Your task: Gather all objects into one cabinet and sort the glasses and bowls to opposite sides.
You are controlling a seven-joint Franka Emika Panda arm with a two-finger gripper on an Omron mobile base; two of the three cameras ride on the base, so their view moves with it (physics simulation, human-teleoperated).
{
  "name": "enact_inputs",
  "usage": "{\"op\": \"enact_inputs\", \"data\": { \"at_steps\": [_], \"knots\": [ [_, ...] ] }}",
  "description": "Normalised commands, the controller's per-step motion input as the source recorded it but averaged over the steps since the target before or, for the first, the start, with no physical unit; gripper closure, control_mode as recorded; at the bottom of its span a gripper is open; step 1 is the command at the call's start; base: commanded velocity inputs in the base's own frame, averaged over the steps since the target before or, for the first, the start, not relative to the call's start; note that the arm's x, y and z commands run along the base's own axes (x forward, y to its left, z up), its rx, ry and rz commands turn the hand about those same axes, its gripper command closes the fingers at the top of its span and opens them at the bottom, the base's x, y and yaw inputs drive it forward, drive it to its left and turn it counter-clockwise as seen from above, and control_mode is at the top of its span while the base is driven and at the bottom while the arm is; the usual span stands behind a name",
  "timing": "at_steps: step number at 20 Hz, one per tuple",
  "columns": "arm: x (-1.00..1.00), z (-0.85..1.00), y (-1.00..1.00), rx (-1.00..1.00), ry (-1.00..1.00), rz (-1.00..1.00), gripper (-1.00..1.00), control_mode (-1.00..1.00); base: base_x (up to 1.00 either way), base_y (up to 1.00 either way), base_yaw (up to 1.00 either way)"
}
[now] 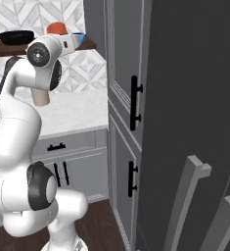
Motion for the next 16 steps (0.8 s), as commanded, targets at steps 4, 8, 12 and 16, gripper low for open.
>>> {"op": "enact_inputs", "data": {
  "at_steps": [4,8,12,16],
  "knots": [
    [0.00,0.00,0.00,0.00,0.00,0.00,1.00,1.00,0.05,0.05,-0.18],
    [0.00,0.00,0.00,0.00,0.00,0.00,1.00,1.00,0.09,0.10,-0.10],
    [0.00,0.00,0.00,0.00,0.00,0.00,1.00,1.00,0.00,0.03,0.00],
    [0.00,0.00,0.00,0.00,0.00,0.00,1.00,1.00,0.30,0.67,0.03]
  ]
}}
